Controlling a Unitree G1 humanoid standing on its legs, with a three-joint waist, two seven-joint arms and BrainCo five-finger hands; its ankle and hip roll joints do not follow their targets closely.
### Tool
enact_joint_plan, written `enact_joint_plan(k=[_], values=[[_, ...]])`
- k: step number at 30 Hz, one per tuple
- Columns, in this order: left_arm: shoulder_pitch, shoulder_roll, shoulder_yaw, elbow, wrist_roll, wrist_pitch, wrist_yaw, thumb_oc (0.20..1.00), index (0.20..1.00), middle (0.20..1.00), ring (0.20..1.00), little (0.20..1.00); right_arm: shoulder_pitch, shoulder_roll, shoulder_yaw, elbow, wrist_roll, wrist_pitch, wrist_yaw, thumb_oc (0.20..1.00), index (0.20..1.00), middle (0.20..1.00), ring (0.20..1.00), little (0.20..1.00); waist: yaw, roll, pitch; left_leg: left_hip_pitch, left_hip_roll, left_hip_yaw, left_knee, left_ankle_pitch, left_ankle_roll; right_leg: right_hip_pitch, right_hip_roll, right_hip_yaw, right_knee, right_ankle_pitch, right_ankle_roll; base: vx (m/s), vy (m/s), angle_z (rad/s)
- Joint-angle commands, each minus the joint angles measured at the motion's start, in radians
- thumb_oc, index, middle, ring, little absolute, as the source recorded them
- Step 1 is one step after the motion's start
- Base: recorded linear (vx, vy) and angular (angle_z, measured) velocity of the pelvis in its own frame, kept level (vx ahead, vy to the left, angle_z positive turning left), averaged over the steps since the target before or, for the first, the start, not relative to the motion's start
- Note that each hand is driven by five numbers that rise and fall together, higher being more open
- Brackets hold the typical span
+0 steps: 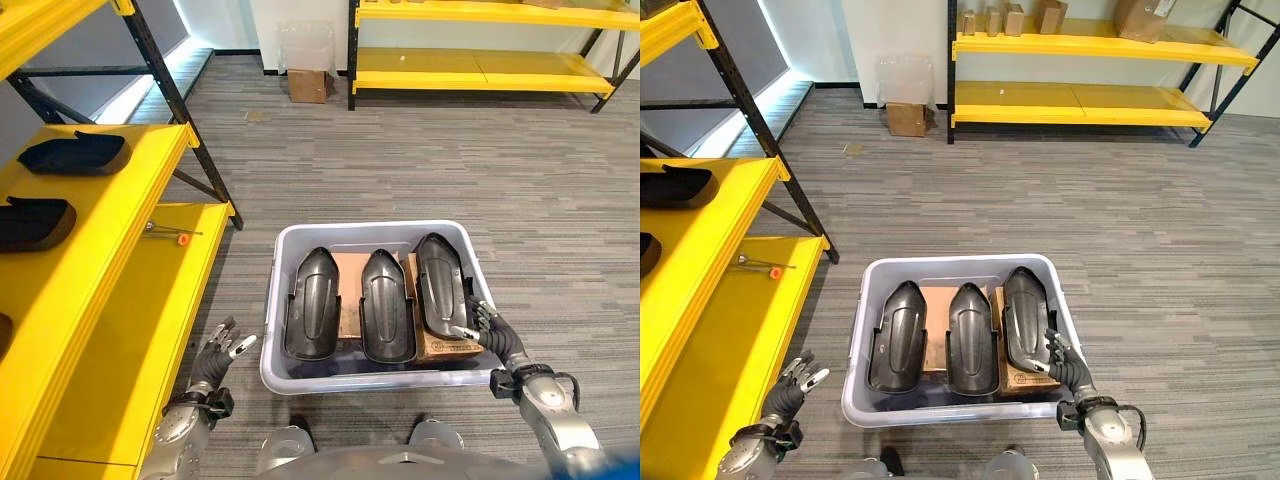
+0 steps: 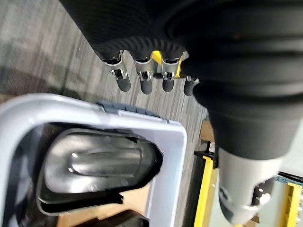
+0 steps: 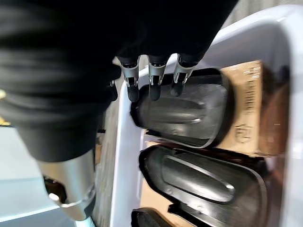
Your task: Move parts from the plastic box to the shelf.
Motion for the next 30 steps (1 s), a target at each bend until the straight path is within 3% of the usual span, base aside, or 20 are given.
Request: enact_joint_plan(k=[1, 4, 7, 12, 17, 24, 30], values=[[0.007, 0.005, 0.017, -0.074, -0.017, -0.023, -0.001, 1.0, 1.0, 1.0, 1.0, 1.0, -0.037, -0.014, -0.009, -0.044, -0.012, -0.067, -0.008, 1.0, 1.0, 1.0, 1.0, 1.0, 0.016, 0.013, 0.009, -0.015, 0.1, -0.028, 0.07, -0.02, -0.019, -0.076, -0.024, 0.0, 0.044, 0.039, 0.055, 0.03, 0.062, -0.09], [0.004, 0.006, 0.009, -0.077, -0.033, -0.003, -0.025, 1.0, 1.0, 1.0, 1.0, 1.0, -0.069, -0.021, 0.011, -0.053, -0.04, -0.074, -0.04, 1.0, 1.0, 1.0, 1.0, 1.0, 0.03, 0.011, 0.019, -0.026, 0.102, -0.034, 0.074, -0.018, -0.018, -0.086, -0.034, -0.007, 0.063, 0.035, 0.058, 0.02, 0.052, 0.06], [-0.009, 0.029, 0.0, -0.152, -0.082, -0.01, -0.056, 1.0, 1.0, 1.0, 1.0, 1.0, -0.151, -0.046, 0.031, -0.043, -0.093, -0.004, -0.155, 1.0, 1.0, 1.0, 1.0, 1.0, 0.059, 0.016, 0.044, -0.053, 0.107, -0.045, 0.09, -0.015, -0.012, -0.108, -0.047, -0.025, 0.129, 0.005, 0.052, 0.04, 0.072, 0.17], [-0.046, 0.082, 0.02, -0.318, -0.17, 0.034, -0.049, 1.0, 1.0, 1.0, 1.0, 1.0, -0.244, -0.114, -0.015, 0.055, -0.02, 0.023, -0.23, 1.0, 1.0, 1.0, 1.0, 1.0, 0.092, 0.031, 0.074, -0.09, 0.112, -0.067, 0.111, -0.015, -0.01, -0.149, -0.072, -0.041, 0.194, -0.01, 0.052, 0.0, 0.049, 0.15], [-0.095, 0.111, 0.025, -0.393, -0.21, 0.031, -0.024, 1.0, 1.0, 1.0, 1.0, 1.0, -0.315, -0.146, -0.034, 0.113, 0.011, 0.037, -0.285, 1.0, 1.0, 1.0, 1.0, 1.0, 0.109, 0.047, 0.105, -0.128, 0.116, -0.08, 0.137, -0.017, -0.012, -0.199, -0.096, -0.037, 0.244, -0.016, 0.056, -0.06, 0.046, 0.12], [-0.243, 0.132, -0.02, -0.482, -0.253, 0.031, 0.078, 1.0, 1.0, 1.0, 1.0, 1.0, -0.529, -0.154, -0.008, 0.253, 0.084, 0.086, -0.436, 1.0, 1.0, 1.0, 1.0, 1.0, 0.143, 0.105, 0.2, -0.275, 0.136, -0.117, 0.204, -0.009, -0.028, -0.348, -0.143, -0.011, 0.365, -0.04, 0.054, -0.13, 0.055, 0.07], [-0.296, 0.116, -0.059, -0.449, -0.27, 0.039, 0.114, 1.0, 1.0, 1.0, 1.0, 1.0, -0.63, -0.136, 0.051, 0.346, 0.107, 0.124, -0.447, 1.0, 1.0, 1.0, 1.0, 1.0, 0.149, 0.129, 0.25, -0.352, 0.148, -0.13, 0.222, 0.008, -0.045, -0.414, -0.148, 0.008, 0.392, -0.05, 0.046, -0.1, 0.047, -0.01]])
